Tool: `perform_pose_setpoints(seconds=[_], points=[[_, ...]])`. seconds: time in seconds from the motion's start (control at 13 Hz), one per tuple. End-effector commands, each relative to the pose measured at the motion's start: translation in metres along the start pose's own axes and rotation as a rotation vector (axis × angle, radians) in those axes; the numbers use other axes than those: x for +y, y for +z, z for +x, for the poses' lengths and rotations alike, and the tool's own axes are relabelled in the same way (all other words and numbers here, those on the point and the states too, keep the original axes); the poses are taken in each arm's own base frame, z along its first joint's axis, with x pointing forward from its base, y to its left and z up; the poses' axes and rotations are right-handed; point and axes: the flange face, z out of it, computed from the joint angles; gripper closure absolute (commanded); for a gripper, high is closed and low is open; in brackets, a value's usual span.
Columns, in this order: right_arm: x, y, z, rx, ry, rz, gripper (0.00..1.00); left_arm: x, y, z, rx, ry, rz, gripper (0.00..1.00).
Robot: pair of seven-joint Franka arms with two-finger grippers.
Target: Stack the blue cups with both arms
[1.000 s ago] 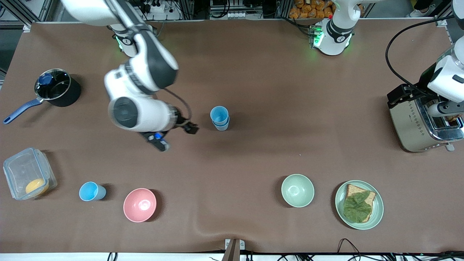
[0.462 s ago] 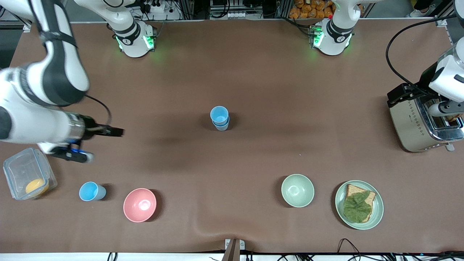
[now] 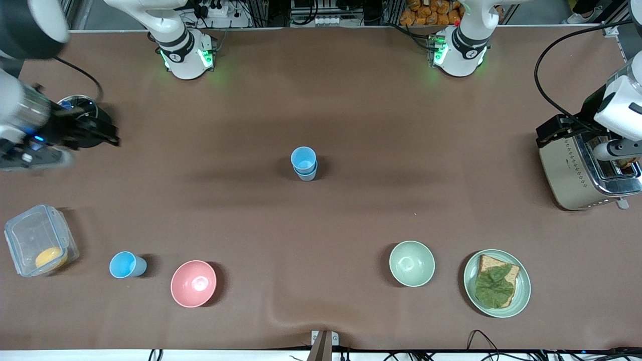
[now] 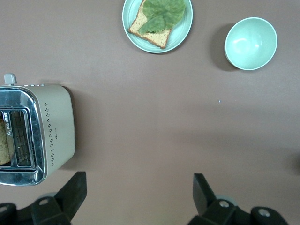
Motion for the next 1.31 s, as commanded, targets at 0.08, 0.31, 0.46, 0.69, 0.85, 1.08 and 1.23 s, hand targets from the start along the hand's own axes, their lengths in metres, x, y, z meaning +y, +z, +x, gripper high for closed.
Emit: perform_pose_setpoints(seconds=[0.08,0.31,0.46,0.69,0.85,1.08,1.23], points=[[0.011,-0.002,-0.005,0.010,-0.010,-0.037,0.00,-0.002,-0.006,-0.003,-0.007,0.011,-0.015,0.00],[0.001,0.001,-0.004,0.001,0.076,-0.047,0.00,-0.001,-0.005,-0.002,-0.007,0.011,-0.008,0.00],[0.000,0.000,-0.004,0.003,0.080,-0.052,0.00,-0.001,-0.005,-0.002,-0.007,0.011,-0.008,0.00],[-0.004,0.003,-0.003,-0.003,0.099,-0.054,0.00,0.000,-0.005,-0.003,-0.008,0.011,-0.017,0.00],[-0.004,0.006,-0.003,-0.016,0.104,-0.053,0.00,-0.002,-0.005,-0.002,-0.007,0.011,-0.012,0.00],[-0.002,0.007,-0.010,-0.069,0.112,-0.050,0.00,-0.002,-0.016,-0.002,0.014,0.010,-0.012,0.00],[0.002,0.002,-0.016,-0.098,0.123,-0.047,0.00,-0.003,-0.021,-0.004,-0.002,0.007,-0.018,0.00]])
